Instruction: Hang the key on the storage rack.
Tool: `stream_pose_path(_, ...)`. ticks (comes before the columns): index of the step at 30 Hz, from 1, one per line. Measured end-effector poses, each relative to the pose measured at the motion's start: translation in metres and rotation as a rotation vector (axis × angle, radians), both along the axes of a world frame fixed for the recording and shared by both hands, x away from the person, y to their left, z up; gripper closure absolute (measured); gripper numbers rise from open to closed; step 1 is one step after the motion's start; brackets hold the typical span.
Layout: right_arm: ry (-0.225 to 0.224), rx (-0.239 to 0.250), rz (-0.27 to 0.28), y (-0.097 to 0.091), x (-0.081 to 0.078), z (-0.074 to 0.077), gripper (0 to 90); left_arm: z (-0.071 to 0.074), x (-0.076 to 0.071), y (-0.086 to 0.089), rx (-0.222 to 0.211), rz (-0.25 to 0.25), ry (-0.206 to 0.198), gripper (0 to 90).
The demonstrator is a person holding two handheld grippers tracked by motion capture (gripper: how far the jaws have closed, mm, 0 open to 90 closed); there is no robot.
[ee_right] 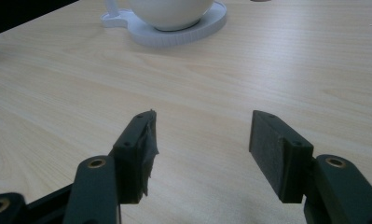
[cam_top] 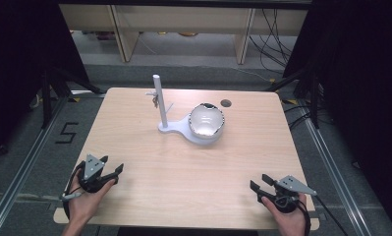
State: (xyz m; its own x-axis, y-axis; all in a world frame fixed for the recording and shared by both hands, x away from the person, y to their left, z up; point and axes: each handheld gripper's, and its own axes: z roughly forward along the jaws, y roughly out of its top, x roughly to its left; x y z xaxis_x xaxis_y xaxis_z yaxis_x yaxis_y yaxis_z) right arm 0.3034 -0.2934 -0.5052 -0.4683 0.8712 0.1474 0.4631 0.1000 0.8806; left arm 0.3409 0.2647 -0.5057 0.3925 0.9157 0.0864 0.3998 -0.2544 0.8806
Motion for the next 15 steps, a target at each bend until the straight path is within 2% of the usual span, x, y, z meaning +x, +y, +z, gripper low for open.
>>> stream_pose_path(2, 0.002, -0.002, -0.002, 0.000, 0.000, 0.000, 42.3, -0.006, -0.002, 0.001, -0.003, 0.001, 0.000, 35.2)
stream_pose_path(3, 0.030, 0.030, -0.011, 0.003, -0.001, -0.001, 42.3, -0.008, -0.003, 0.002, -0.007, 0.004, 0.003, 35.0)
stream_pose_path(4, 0.043, 0.029, -0.014, 0.003, -0.002, 0.000, 42.3, -0.011, -0.003, 0.002, -0.015, 0.007, 0.001, 34.7)
stream_pose_path(5, 0.023, 0.034, -0.010, 0.003, -0.001, -0.001, 42.2, -0.012, -0.004, 0.003, -0.020, 0.008, 0.002, 34.1)
stream_pose_path(6, 0.000, 0.009, 0.001, 0.002, 0.001, -0.001, 42.2, -0.014, -0.004, 0.003, -0.024, 0.010, 0.000, 33.9)
stream_pose_path(8, 0.008, -0.002, 0.003, 0.001, 0.000, -0.001, 42.2, -0.017, -0.006, 0.003, -0.032, 0.015, -0.001, 33.4)
stream_pose_path(9, 0.035, 0.044, -0.016, 0.004, -0.002, -0.002, 42.2, -0.017, -0.007, 0.002, -0.037, 0.017, -0.003, 33.2)
stream_pose_path(10, -0.005, 0.005, -0.006, 0.002, 0.001, -0.003, 42.2, -0.018, -0.007, 0.002, -0.042, 0.016, -0.001, 33.1)
stream_pose_path(11, 0.014, 0.002, -0.014, 0.002, 0.001, -0.003, 42.2, -0.018, -0.007, 0.002, -0.038, 0.013, -0.006, 33.0)
stream_pose_path(12, 0.030, 0.029, -0.009, 0.003, -0.001, -0.003, 42.1, -0.019, -0.008, 0.001, -0.041, 0.015, -0.009, 33.0)
stream_pose_path(13, 0.034, 0.045, -0.012, 0.004, -0.001, -0.003, 42.1, -0.019, -0.008, 0.001, -0.041, 0.015, -0.016, 33.0)
stream_pose_path(15, 0.027, 0.042, -0.010, 0.003, -0.001, -0.003, 42.0, -0.018, -0.009, 0.002, -0.042, 0.023, -0.021, 33.0)
